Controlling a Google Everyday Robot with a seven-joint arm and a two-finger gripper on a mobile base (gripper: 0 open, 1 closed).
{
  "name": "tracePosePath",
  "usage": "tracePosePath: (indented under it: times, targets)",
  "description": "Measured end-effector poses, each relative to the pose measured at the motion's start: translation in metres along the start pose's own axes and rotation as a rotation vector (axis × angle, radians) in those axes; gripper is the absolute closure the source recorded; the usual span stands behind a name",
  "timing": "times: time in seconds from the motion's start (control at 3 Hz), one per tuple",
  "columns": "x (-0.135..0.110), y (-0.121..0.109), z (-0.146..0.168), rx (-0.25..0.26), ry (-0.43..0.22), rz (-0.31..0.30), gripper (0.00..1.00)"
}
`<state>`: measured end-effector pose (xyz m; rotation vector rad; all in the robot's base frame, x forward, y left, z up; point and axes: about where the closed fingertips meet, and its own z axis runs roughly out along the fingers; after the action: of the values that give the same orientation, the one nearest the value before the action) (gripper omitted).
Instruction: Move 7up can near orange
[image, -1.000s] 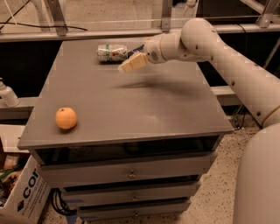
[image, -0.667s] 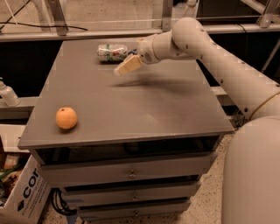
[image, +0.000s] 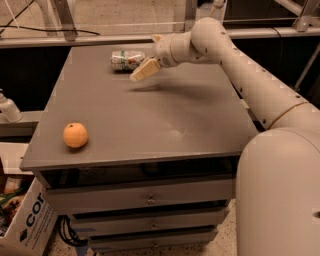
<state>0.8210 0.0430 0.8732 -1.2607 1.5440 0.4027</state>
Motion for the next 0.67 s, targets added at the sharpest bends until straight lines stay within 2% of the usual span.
tracePosePath:
  times: [0.33,0.67]
  targets:
    - [-0.0137,-0.0173,0.0065,0.038,-0.036,-0.048,0.0]
    - [-0.0151,-0.022,0.0155,0.049,-0.038,-0.057,0.0]
